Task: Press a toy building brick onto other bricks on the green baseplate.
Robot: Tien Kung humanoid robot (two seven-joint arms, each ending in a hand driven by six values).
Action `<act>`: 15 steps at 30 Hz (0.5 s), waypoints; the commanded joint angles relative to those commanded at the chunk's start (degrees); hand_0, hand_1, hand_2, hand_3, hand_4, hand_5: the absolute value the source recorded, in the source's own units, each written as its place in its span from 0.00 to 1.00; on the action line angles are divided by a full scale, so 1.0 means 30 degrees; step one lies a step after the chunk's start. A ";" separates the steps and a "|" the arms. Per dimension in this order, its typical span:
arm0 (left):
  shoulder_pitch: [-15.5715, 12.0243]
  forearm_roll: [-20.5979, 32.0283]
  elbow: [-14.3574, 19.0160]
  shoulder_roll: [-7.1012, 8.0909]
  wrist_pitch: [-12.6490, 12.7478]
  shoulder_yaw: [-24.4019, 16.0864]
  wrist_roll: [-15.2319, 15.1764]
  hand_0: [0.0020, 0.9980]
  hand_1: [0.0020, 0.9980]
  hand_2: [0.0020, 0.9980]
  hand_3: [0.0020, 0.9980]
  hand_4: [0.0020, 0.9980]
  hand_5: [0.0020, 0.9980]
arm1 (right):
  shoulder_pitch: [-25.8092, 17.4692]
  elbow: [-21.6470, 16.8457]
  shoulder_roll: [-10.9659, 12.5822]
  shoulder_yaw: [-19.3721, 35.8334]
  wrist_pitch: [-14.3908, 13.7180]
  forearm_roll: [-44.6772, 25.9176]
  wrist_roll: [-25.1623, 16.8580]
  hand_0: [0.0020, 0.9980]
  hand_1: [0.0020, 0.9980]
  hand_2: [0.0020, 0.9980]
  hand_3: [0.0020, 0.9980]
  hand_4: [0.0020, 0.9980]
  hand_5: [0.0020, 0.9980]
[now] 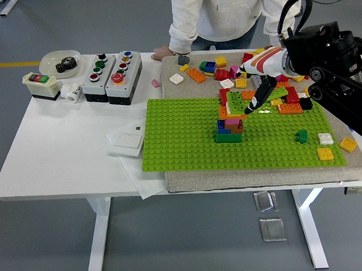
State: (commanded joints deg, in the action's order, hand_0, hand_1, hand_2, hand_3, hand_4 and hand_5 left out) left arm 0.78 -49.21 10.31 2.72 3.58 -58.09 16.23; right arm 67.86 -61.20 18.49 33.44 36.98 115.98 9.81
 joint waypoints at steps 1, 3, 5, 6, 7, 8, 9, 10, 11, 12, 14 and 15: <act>-0.0016 -0.0041 0.0000 -0.0005 -0.0006 -0.0027 0.0010 0.86 0.85 0.85 0.64 0.73 0.64 | -0.0022 -0.0019 0.0032 -0.0008 0.0000 0.0031 0.0008 0.54 0.63 0.87 0.99 1.00 0.58; -0.0044 -0.0101 0.0000 -0.0017 -0.0008 -0.0078 0.0022 0.86 0.85 0.85 0.64 0.73 0.64 | -0.0050 -0.0058 0.0090 -0.0013 0.0000 0.0089 0.0062 0.54 0.63 0.87 0.99 1.00 0.58; -0.0070 -0.0154 0.0000 -0.0027 -0.0007 -0.0128 0.0030 0.86 0.85 0.85 0.64 0.73 0.64 | -0.0069 -0.0109 0.0169 -0.0001 0.0000 0.0161 0.0125 0.54 0.63 0.87 0.99 1.00 0.58; -0.0078 -0.0150 0.0000 -0.0031 -0.0009 -0.0129 0.0029 0.86 0.85 0.85 0.64 0.73 0.64 | -0.0103 -0.0192 0.0271 0.0054 0.0000 0.0170 0.0138 0.54 0.63 0.87 0.99 1.00 0.57; -0.0084 -0.0140 0.0000 -0.0032 -0.0012 -0.0125 0.0027 0.86 0.85 0.85 0.64 0.73 0.64 | -0.0135 -0.0267 0.0361 0.0115 0.0000 0.0176 0.0131 0.54 0.63 0.87 0.99 1.00 0.57; -0.0088 -0.0129 0.0000 -0.0033 -0.0015 -0.0120 0.0023 0.86 0.85 0.85 0.64 0.73 0.64 | -0.0162 -0.0330 0.0434 0.0169 0.0000 0.0180 0.0115 0.54 0.63 0.87 0.99 1.00 0.57; -0.0093 -0.0131 0.0000 -0.0035 -0.0015 -0.0128 0.0023 0.86 0.85 0.85 0.64 0.73 0.64 | -0.0190 -0.0385 0.0489 0.0222 0.0000 0.0177 0.0121 0.54 0.63 0.87 0.99 1.00 0.57; -0.0106 -0.0152 0.0000 -0.0043 -0.0014 -0.0162 0.0027 0.86 0.85 0.85 0.64 0.73 0.64 | -0.0259 -0.0511 0.0603 0.0352 0.0000 0.0162 0.0160 0.54 0.63 0.87 0.99 1.00 0.57; -0.0115 -0.0164 0.0000 -0.0045 -0.0018 -0.0169 0.0030 0.86 0.85 0.85 0.64 0.73 0.64 | -0.0342 -0.0659 0.0723 0.0526 0.0000 0.0174 0.0229 0.54 0.63 0.87 0.99 1.00 0.57; -0.0121 -0.0201 0.0000 -0.0050 -0.0027 -0.0197 0.0042 0.86 0.85 0.85 0.64 0.73 0.64 | -0.0456 -0.0805 0.0827 0.0752 0.0000 0.0195 0.0270 0.55 0.63 0.86 0.98 1.00 0.31; -0.0128 -0.0254 0.0000 -0.0056 -0.0038 -0.0235 0.0058 0.86 0.85 0.85 0.64 0.73 0.64 | -0.0621 -0.0987 0.0954 0.1103 0.0000 0.0184 0.0295 0.55 0.63 0.86 0.98 1.00 0.31; -0.0133 -0.0304 0.0000 -0.0064 -0.0046 -0.0267 0.0072 0.86 0.85 0.85 0.64 0.73 0.64 | -0.0809 -0.1146 0.1067 0.1483 0.0000 0.0074 0.0266 0.55 0.63 0.86 0.98 1.00 0.31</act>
State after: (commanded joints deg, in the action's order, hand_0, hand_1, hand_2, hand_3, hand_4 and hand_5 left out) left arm 0.38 -50.12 10.31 2.53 3.44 -58.89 16.45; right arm 65.43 -64.64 21.69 37.89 36.98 116.20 10.61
